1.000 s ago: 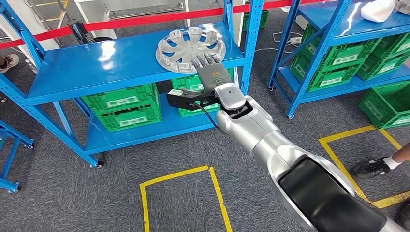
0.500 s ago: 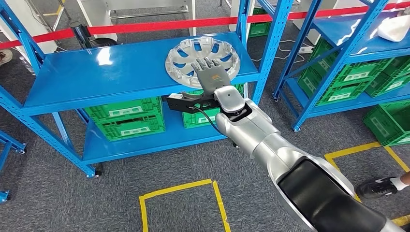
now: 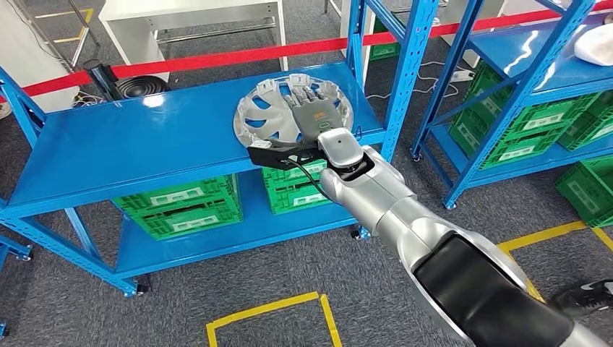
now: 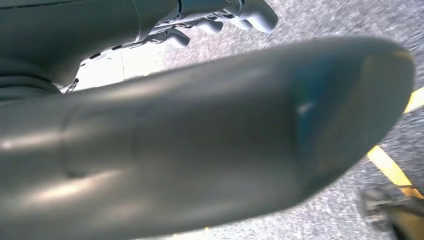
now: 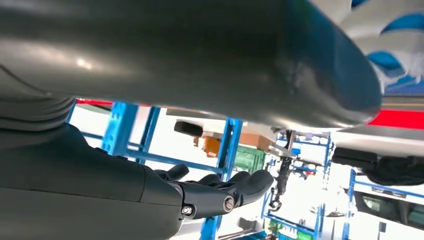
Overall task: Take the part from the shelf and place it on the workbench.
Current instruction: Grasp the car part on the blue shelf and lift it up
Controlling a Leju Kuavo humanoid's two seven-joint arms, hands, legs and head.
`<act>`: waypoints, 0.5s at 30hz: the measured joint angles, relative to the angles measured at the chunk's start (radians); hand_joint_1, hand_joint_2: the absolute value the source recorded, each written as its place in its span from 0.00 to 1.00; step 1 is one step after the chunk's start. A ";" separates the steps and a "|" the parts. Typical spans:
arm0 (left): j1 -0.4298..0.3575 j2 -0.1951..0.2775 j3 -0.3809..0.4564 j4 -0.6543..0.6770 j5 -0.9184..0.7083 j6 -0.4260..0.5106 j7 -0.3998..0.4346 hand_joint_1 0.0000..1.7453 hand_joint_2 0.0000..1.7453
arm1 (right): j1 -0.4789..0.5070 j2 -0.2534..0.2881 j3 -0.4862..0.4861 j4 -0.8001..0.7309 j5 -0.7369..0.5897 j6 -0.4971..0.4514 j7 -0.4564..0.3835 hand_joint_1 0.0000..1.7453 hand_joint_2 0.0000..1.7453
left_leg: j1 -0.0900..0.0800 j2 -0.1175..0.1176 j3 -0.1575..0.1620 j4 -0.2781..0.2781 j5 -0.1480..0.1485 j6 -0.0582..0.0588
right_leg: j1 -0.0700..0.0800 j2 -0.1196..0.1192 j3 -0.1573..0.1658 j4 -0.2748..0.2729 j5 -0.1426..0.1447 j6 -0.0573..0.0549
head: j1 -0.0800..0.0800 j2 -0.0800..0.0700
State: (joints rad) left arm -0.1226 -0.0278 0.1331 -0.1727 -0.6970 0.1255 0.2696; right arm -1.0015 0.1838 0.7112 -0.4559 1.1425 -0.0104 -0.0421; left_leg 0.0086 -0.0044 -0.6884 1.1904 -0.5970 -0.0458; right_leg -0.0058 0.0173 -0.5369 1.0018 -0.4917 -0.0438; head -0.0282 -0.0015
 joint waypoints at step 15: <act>-0.002 0.002 0.002 0.000 -0.007 -0.007 -0.002 0.00 0.00 | 0.001 0.006 0.012 0.020 -0.019 0.013 0.010 0.00 0.00 | -0.004 -0.007 0.150 -0.200 0.121 0.058 | 0.002 -0.008 -0.194 0.220 -0.105 0.047 | 0.006 0.000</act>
State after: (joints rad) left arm -0.1244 -0.0260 0.1354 -0.1726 -0.7037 0.1189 0.2680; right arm -1.0000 0.1896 0.7235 -0.4358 1.1232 0.0025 -0.0325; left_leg 0.0044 -0.0113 -0.5388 0.9904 -0.4759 0.0126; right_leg -0.0037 0.0092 -0.7313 1.2216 -0.5969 0.0032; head -0.0217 -0.0015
